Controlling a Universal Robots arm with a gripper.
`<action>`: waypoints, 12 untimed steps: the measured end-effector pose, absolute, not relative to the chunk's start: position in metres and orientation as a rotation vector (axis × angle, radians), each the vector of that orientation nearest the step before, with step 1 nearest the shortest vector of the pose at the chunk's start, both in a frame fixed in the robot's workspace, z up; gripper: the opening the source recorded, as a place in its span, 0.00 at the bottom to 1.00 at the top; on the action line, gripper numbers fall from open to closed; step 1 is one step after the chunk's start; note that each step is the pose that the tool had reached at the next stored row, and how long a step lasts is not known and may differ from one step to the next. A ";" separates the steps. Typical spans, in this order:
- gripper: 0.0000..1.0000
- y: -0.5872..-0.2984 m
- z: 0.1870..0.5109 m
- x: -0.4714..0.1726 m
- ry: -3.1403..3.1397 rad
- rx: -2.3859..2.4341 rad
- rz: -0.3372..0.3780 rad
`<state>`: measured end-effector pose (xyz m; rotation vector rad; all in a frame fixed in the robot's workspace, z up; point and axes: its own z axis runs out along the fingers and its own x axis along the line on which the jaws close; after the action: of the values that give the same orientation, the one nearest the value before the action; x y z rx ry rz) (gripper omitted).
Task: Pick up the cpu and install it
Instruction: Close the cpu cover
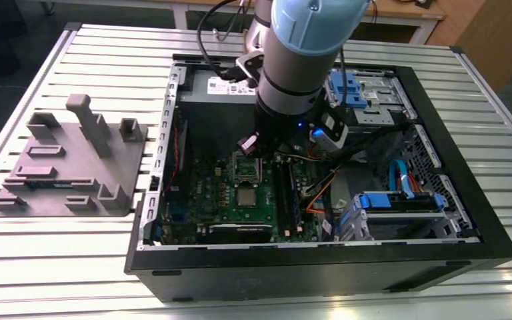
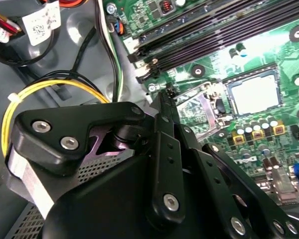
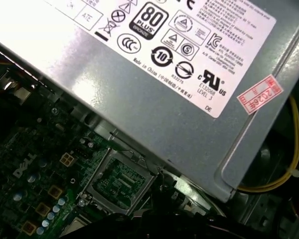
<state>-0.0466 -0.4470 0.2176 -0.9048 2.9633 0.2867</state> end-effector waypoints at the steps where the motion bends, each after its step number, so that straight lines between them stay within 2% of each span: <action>1: 0.10 -0.447 0.217 -0.046 2.962 -0.904 0.291; 12: 0.10 -0.446 0.214 -0.040 2.956 -0.903 0.310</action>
<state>-0.0400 -0.4455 0.2137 -0.9030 2.9565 0.3103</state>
